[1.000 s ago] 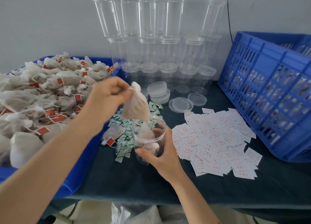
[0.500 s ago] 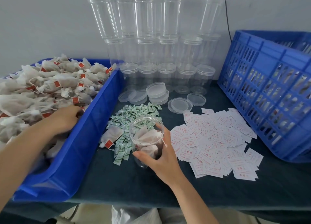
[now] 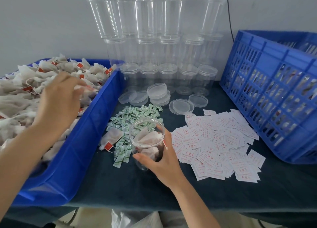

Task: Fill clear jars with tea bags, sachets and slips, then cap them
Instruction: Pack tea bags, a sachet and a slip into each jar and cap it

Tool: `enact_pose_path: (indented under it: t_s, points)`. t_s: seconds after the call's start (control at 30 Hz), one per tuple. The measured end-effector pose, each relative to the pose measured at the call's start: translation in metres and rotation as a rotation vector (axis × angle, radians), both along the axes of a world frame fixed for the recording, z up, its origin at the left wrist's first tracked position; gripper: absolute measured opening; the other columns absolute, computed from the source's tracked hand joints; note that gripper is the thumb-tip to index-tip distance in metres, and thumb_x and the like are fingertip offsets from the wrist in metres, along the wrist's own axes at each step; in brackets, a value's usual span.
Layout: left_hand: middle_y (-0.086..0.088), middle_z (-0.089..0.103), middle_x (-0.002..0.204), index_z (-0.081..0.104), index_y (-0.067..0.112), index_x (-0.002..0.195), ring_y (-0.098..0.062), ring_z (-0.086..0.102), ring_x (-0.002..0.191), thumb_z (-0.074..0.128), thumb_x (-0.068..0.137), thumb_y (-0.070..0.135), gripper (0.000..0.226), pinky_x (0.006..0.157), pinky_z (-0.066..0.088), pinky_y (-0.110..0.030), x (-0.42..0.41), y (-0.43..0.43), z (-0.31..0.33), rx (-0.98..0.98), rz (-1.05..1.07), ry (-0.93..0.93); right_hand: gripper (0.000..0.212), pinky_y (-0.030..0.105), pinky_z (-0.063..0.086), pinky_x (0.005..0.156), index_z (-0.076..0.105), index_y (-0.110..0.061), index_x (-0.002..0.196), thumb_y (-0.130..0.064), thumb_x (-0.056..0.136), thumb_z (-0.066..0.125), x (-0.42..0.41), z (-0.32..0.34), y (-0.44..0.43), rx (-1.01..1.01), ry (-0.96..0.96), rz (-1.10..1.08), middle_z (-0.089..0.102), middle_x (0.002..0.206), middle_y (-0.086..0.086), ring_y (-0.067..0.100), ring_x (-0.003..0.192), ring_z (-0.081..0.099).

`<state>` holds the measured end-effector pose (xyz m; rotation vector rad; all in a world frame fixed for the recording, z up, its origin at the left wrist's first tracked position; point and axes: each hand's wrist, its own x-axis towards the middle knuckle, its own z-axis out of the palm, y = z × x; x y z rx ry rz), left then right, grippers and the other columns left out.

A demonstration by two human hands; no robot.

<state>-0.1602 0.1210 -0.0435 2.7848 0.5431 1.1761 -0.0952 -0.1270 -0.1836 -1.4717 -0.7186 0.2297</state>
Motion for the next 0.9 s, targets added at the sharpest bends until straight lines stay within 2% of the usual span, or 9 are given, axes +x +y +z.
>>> enact_pose_path:
  t_s: [0.07,0.23,0.37,0.43,0.53,0.6,0.73,0.83,0.9]
  points:
    - [-0.002,0.061,0.102,0.069,0.013,0.105,-0.01,0.056,0.084,0.061,0.09,0.007,0.017,0.083,0.043,-0.021,0.0,-0.024,0.013,-0.099,-0.112,-0.074,0.087,0.023,0.047,0.103,0.035,-0.052,0.139,-0.034,0.073,0.089,0.0,0.0,0.0,-0.001,-0.003,-0.004,0.057,0.132,-0.02,0.008,0.126,0.056]
    - [0.017,0.069,0.087,0.072,0.031,0.089,0.004,0.064,0.082,0.071,0.083,0.015,0.017,0.076,0.048,-0.007,-0.002,-0.097,0.03,-0.504,-0.43,-0.008,0.087,0.02,0.046,0.102,0.036,-0.05,0.139,-0.03,0.073,0.089,-0.001,0.001,-0.001,0.0,-0.004,-0.008,0.057,0.132,-0.018,0.008,0.126,0.056]
    - [0.015,0.068,0.094,0.072,0.027,0.097,0.006,0.061,0.09,0.069,0.085,0.012,0.019,0.085,0.048,-0.01,0.003,-0.117,0.015,-0.513,-0.484,0.217,0.085,0.025,0.048,0.102,0.037,-0.047,0.138,-0.03,0.073,0.088,-0.001,0.003,-0.001,-0.016,-0.008,-0.007,0.059,0.13,-0.016,0.009,0.124,0.057]
    - [0.017,0.065,0.104,0.069,0.029,0.107,0.007,0.058,0.1,0.071,0.083,0.024,0.024,0.092,0.048,-0.014,0.003,-0.118,0.007,-0.571,-0.502,0.287,0.085,0.028,0.047,0.105,0.038,-0.04,0.14,-0.034,0.073,0.088,-0.001,0.003,-0.001,-0.024,-0.017,-0.02,0.057,0.13,-0.02,0.007,0.126,0.055]
    - [0.026,0.055,0.119,0.057,0.034,0.124,0.012,0.048,0.114,0.067,0.063,0.06,0.068,0.094,0.041,-0.013,0.0,-0.113,-0.007,-0.705,-0.498,0.303,0.085,0.028,0.047,0.105,0.038,-0.041,0.141,-0.032,0.074,0.088,0.0,0.003,-0.001,-0.009,-0.02,-0.025,0.056,0.134,-0.019,0.009,0.128,0.054]
    - [0.03,0.047,0.128,0.043,0.036,0.136,0.011,0.043,0.119,0.069,0.052,0.067,0.093,0.094,0.037,-0.014,-0.002,-0.112,-0.021,-0.801,-0.484,0.331,0.085,0.027,0.048,0.104,0.038,-0.043,0.141,-0.028,0.075,0.088,-0.001,0.004,-0.001,0.003,-0.011,-0.022,0.056,0.136,-0.016,0.011,0.13,0.054]
    - [0.03,0.041,0.128,0.027,0.035,0.145,0.007,0.045,0.118,0.079,0.045,0.057,0.114,0.095,0.043,-0.016,0.002,-0.125,-0.051,-0.969,-0.497,0.302,0.083,0.012,0.047,0.095,0.037,-0.038,0.141,-0.02,0.076,0.085,-0.003,0.008,-0.002,-0.009,-0.002,-0.029,0.056,0.132,-0.025,0.002,0.125,0.056]
    - [0.031,0.044,0.123,0.035,0.034,0.137,0.022,0.041,0.113,0.086,0.053,0.047,0.099,0.087,0.036,0.003,0.006,-0.133,-0.066,-0.966,-0.491,0.137,0.085,0.01,0.046,0.094,0.032,-0.025,0.145,-0.006,0.079,0.081,-0.003,0.008,-0.005,-0.035,0.015,0.024,0.055,0.13,-0.029,-0.003,0.123,0.055]
    - [0.02,0.051,0.126,0.042,0.028,0.135,0.014,0.045,0.116,0.09,0.06,0.037,0.089,0.088,0.035,0.002,0.007,-0.134,-0.073,-0.936,-0.485,0.077,0.092,0.011,0.045,0.096,0.027,-0.024,0.148,-0.003,0.078,0.082,-0.002,0.011,-0.01,-0.099,0.035,0.092,0.054,0.132,-0.028,-0.002,0.125,0.054]
